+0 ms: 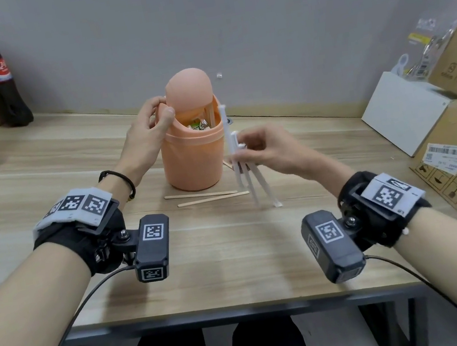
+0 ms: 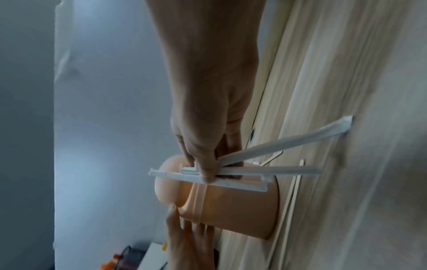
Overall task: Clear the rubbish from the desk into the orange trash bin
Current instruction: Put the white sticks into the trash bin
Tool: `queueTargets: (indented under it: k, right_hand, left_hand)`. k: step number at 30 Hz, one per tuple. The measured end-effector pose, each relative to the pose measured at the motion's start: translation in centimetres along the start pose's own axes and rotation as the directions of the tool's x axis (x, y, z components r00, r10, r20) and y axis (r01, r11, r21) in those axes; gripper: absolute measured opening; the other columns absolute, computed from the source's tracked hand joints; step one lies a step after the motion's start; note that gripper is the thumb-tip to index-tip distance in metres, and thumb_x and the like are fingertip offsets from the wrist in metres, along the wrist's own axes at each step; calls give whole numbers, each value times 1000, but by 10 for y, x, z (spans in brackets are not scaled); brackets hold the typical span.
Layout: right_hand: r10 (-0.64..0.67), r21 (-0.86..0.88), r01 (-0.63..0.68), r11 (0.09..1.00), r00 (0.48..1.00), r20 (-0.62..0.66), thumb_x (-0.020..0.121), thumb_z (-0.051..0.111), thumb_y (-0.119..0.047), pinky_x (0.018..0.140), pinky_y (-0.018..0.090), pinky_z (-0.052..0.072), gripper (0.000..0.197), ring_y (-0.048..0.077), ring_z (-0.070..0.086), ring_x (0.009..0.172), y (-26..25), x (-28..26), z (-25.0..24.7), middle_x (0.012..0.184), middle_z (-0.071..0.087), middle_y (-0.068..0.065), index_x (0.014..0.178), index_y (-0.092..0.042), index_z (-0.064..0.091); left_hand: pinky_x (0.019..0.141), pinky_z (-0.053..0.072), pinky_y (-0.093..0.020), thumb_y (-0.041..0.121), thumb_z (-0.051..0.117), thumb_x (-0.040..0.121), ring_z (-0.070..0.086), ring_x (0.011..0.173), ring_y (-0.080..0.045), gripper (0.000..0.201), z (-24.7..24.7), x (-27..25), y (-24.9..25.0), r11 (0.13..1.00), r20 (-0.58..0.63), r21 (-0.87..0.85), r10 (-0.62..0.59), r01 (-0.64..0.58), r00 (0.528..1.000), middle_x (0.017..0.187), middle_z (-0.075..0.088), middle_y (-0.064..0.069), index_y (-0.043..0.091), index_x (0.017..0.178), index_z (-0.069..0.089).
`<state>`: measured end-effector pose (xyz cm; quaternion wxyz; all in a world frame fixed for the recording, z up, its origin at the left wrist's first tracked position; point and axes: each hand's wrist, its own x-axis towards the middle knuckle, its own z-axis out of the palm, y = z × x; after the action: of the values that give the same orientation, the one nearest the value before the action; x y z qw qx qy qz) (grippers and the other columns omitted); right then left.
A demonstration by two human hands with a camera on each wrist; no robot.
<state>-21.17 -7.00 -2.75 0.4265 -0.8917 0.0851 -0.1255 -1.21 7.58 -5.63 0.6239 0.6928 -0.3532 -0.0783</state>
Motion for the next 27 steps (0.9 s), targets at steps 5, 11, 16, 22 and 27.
queueTargets:
  k: [5, 11, 16, 22, 27]
  right_hand:
    - [92, 381, 1, 925, 969, -227, 92, 62, -4, 84, 38, 59, 11, 32, 72, 91, 21, -9, 12, 94, 73, 21, 97, 4, 66]
    - [107, 458, 36, 888, 953, -283, 94, 58, -3, 80, 35, 59, 10, 28, 71, 84, 30, -8, 16, 87, 70, 18, 97, 3, 64]
    - [112, 408, 41, 912, 932, -344, 102, 35, -5, 56, 24, 43, 21, 11, 44, 53, 18, 6, 14, 68, 47, 0, 98, -7, 56]
    - [233, 665, -21, 746, 945, -231, 103, 34, -41, 53, 24, 22, 35, 10, 20, 51, 8, 12, 10, 61, 26, -7, 77, -20, 43]
    - [267, 682, -65, 729, 944, -196, 89, 31, -71, 53, 27, 21, 56, 18, 13, 59, -5, 13, 5, 62, 20, -2, 61, -22, 25]
  left_hand:
    - [89, 41, -17, 43, 51, 100, 57, 105, 0, 20, 1, 0, -1, 1000, -16, 8, 5, -5, 1000, 109, 62, 19, 43, 119, 54]
    - [91, 42, -19, 45, 51, 98, 57, 110, -3, 22, -1, 0, -1, 1000, -10, 13, 0, 0, 1000, 113, 64, 16, 43, 120, 54]
    - [88, 41, -18, 45, 51, 99, 57, 110, -2, 22, 0, 1, -2, 1000, -14, 8, -1, 1, 1000, 114, 62, 16, 42, 121, 53]
    - [92, 42, -21, 49, 52, 94, 58, 108, -4, 21, -1, 2, -3, 1000, -10, 2, 8, -8, 1000, 107, 63, 20, 47, 115, 54]
    - [97, 43, -24, 51, 53, 92, 59, 109, -4, 16, -1, 2, -4, 1000, -8, 0, 7, -7, 1000, 106, 62, 23, 53, 108, 54]
